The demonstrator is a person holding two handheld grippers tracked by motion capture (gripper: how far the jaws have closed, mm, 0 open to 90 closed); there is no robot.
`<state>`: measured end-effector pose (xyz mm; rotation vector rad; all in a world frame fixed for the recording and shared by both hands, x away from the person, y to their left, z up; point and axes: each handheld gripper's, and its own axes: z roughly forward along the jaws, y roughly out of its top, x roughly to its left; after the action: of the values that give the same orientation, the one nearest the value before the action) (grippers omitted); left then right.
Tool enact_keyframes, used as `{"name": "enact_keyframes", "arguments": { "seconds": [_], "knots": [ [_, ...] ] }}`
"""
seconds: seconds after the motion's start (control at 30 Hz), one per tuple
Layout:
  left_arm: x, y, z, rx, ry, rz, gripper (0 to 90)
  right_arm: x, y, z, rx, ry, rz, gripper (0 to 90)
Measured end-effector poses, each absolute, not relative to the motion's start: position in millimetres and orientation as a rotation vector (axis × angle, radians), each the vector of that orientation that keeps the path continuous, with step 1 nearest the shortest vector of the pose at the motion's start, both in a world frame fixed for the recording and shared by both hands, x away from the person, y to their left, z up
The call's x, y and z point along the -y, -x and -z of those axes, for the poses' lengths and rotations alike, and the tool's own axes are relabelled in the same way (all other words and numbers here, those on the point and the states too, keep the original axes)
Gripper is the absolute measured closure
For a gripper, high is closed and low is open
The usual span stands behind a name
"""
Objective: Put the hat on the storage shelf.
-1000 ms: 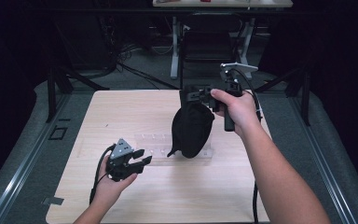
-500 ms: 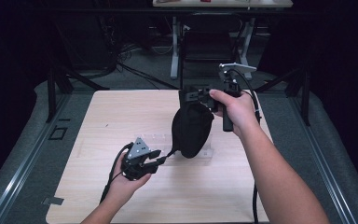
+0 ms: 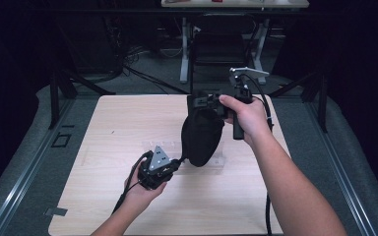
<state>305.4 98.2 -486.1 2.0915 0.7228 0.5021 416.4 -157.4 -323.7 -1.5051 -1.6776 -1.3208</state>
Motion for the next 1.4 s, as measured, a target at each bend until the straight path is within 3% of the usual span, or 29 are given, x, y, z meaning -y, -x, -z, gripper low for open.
{"name": "enact_keyframes", "arguments": {
  "seconds": [0.63, 1.2, 1.3, 1.4],
  "knots": [
    [-110, -305, 494, -0.736, -2.13, -0.564, 85.7, 179, -391, 313, 1.758, 1.495, 1.408, 71.7],
    [-129, -311, 527, -0.855, -2.089, -0.454, 84.6, 200, -379, 310, 1.797, 1.598, 1.478, 68.0],
    [-132, -311, 529, -0.884, -2.067, -0.43, 80.9, 204, -378, 309, 1.807, 1.607, 1.48, 67.6],
    [-137, -311, 529, -0.901, -2.061, -0.438, 71.3, 206, -376, 309, 1.822, 1.623, 1.479, 67.7]
  ]
}}
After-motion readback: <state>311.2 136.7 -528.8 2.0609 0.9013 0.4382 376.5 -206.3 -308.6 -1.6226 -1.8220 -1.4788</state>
